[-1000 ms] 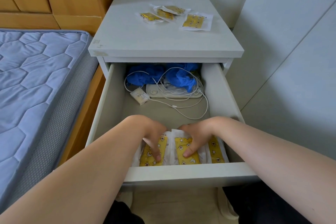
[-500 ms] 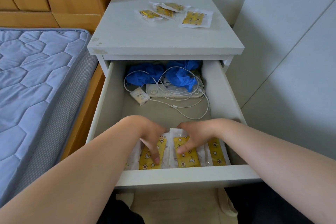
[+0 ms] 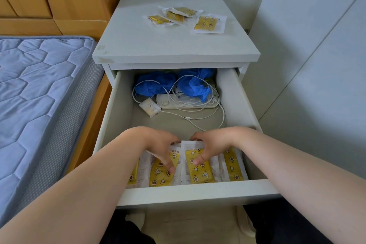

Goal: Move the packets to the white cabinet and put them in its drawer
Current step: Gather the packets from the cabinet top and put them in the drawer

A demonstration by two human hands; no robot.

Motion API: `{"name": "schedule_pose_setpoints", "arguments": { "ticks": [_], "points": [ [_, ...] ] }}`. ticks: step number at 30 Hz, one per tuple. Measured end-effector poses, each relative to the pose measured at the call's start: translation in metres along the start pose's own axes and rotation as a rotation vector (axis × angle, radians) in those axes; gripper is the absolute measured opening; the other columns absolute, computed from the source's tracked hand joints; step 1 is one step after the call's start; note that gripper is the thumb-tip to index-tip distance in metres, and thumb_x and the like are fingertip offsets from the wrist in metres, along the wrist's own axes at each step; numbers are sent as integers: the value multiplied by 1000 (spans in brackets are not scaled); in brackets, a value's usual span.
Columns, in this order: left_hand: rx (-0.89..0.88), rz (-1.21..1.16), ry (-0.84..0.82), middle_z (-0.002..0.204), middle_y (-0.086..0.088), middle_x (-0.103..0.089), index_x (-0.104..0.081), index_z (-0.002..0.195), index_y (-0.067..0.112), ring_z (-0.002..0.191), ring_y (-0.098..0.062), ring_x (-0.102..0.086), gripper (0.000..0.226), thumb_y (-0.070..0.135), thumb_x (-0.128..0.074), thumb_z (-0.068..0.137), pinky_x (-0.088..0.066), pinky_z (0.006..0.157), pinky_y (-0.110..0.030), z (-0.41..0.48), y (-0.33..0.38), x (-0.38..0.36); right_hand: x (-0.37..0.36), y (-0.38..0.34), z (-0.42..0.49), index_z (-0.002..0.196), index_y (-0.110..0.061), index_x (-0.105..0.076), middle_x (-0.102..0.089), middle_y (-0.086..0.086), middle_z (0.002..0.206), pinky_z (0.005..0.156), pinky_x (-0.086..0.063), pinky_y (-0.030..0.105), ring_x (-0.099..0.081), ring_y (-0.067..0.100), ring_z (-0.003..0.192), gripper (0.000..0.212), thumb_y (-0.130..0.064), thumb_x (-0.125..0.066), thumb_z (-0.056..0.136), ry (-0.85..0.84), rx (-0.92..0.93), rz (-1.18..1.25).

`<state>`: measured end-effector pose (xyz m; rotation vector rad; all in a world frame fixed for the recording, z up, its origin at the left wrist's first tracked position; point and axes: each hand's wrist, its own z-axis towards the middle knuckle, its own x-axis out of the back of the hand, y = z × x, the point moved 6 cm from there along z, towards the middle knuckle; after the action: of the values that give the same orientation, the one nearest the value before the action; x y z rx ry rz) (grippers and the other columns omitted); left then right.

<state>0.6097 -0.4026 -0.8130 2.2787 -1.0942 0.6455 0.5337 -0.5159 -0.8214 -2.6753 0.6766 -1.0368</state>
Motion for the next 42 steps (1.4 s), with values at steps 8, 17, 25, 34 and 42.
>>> {"name": "schedule_pose_setpoints", "arguments": {
  "ticks": [8, 17, 25, 34, 42],
  "points": [
    [-1, -16, 154, 144, 7, -46, -30, 148, 27, 129, -16, -45, 87, 44, -76, 76, -38, 106, -34, -3, -1, 13, 11, 1, -8, 143, -24, -37, -47, -3, 141, 104, -43, 37, -49, 17, 125, 83, -60, -67, 75, 159, 39, 40],
    [50, -119, 517, 129, 3, -58, -49, 137, 22, 116, -15, -55, 57, 31, -69, 85, -44, 99, -32, -42, 19, 52, 49, -6, -61, 126, -20, -56, -57, -3, 128, 91, -48, 30, -55, 14, 114, 49, -43, -65, 84, 513, 63, 148],
    [29, -255, 807, 113, 4, -65, -64, 118, 20, 95, -12, -55, 29, 24, -57, 90, -43, 83, -25, -89, 29, 131, 128, -11, -99, 107, -4, -63, -66, 11, 110, 84, -51, 40, -62, 24, 95, 37, -35, -59, 87, 713, 76, 74],
    [60, -413, 1096, 137, -1, -51, -55, 129, 21, 122, -19, -48, 34, 21, -52, 95, -38, 94, -26, -85, -4, 211, 209, -12, -109, 127, -13, -55, -47, 3, 137, 106, -36, 32, -43, 19, 127, 35, -21, -53, 93, 949, 102, 74],
    [312, -330, 1061, 161, -3, 0, -5, 153, 28, 147, -28, -9, 66, 41, -41, 99, -15, 118, -44, -35, -53, 227, 243, 17, -55, 145, -9, -29, -10, 9, 158, 115, -21, 44, -9, 27, 145, 56, -30, -47, 97, 977, -67, 160]
  ]
}}
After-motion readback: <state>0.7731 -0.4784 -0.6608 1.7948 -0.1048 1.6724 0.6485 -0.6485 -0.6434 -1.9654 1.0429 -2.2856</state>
